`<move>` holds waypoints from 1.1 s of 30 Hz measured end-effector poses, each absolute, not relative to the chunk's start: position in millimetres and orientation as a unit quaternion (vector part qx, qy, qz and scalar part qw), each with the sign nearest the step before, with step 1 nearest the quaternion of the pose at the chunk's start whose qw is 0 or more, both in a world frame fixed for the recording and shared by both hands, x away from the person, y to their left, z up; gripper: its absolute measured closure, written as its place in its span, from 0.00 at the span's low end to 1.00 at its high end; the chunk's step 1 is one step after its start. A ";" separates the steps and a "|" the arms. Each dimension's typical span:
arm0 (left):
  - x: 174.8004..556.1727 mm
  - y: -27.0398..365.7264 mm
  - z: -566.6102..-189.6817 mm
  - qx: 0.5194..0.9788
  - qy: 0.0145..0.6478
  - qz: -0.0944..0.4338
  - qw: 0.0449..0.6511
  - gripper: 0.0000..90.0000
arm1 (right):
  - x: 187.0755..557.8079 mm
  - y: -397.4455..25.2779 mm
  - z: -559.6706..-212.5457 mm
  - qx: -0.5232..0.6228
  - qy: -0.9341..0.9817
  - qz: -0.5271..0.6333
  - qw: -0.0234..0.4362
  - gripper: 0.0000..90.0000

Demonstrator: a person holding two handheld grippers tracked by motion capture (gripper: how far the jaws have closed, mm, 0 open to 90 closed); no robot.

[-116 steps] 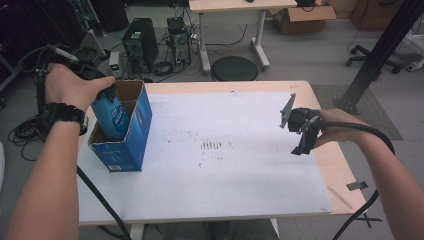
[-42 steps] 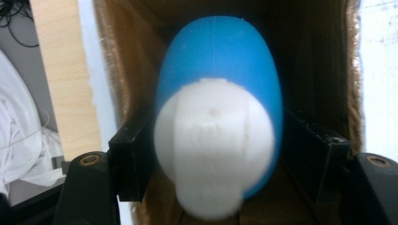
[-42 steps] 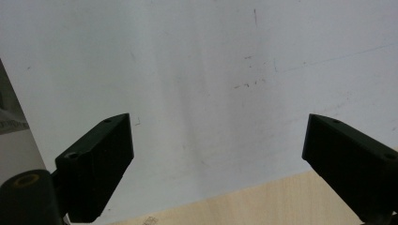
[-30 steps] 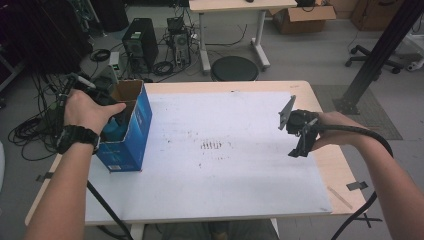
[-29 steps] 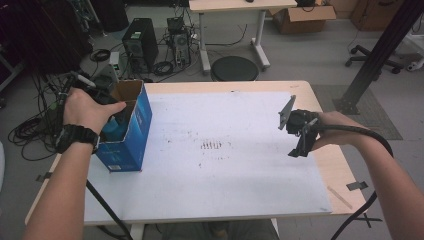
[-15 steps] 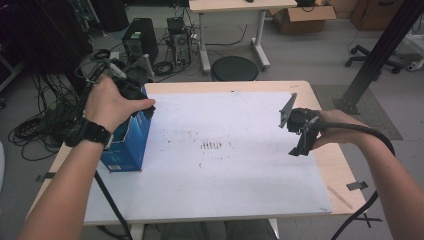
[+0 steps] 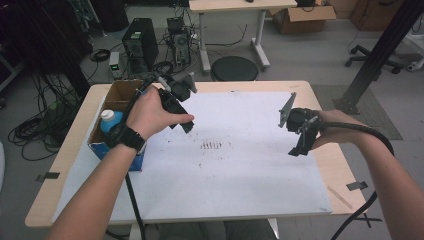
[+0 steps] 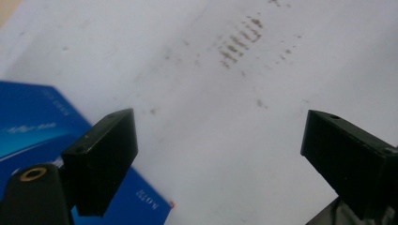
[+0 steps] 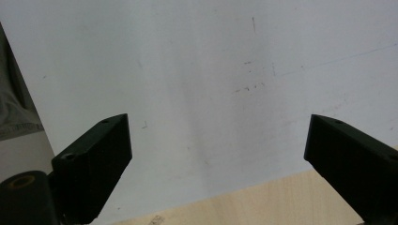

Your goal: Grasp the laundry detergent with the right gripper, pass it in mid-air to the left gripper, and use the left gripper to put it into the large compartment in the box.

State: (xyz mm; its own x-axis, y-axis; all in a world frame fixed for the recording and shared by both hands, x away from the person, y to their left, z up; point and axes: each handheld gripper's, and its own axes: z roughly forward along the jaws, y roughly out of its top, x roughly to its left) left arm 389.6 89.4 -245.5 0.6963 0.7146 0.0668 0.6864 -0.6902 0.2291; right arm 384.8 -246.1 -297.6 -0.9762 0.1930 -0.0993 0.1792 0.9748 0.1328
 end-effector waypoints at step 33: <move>380.1 58.3 -261.2 0.938 0.330 0.041 0.102 0.05 | 384.0 -250.8 -297.5 0.101 0.991 0.067 0.050 0.06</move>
